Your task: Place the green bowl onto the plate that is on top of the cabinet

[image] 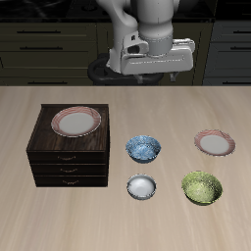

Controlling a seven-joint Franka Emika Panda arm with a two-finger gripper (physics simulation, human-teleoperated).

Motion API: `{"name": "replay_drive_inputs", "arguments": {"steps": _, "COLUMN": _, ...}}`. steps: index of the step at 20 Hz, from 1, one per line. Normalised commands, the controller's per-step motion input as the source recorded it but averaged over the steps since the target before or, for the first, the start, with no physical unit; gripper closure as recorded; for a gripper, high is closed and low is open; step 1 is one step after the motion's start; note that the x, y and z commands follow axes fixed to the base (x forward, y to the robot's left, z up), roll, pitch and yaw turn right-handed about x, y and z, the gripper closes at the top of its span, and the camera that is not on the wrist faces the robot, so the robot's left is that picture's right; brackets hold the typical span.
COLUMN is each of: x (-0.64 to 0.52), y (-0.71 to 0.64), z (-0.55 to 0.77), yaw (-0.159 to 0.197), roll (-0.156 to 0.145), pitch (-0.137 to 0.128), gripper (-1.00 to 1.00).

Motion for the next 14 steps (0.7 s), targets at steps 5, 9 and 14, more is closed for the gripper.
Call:
{"name": "replay_drive_inputs", "arguments": {"steps": 5, "x": 0.22, "y": 0.13, "z": 0.04, "yaw": -0.008, "roll": 0.008, "pitch": -0.012, "gripper": -1.0}}
{"name": "replay_drive_inputs", "arguments": {"steps": 9, "x": 0.36, "y": 0.21, "z": 0.13, "yaw": -0.058, "roll": 0.016, "pitch": -0.001, "gripper": -1.0}}
{"name": "replay_drive_inputs", "arguments": {"steps": 14, "x": 0.23, "y": 0.22, "z": 0.08, "yaw": -0.003, "roll": 0.0, "pitch": -0.004, "gripper": -1.0}}
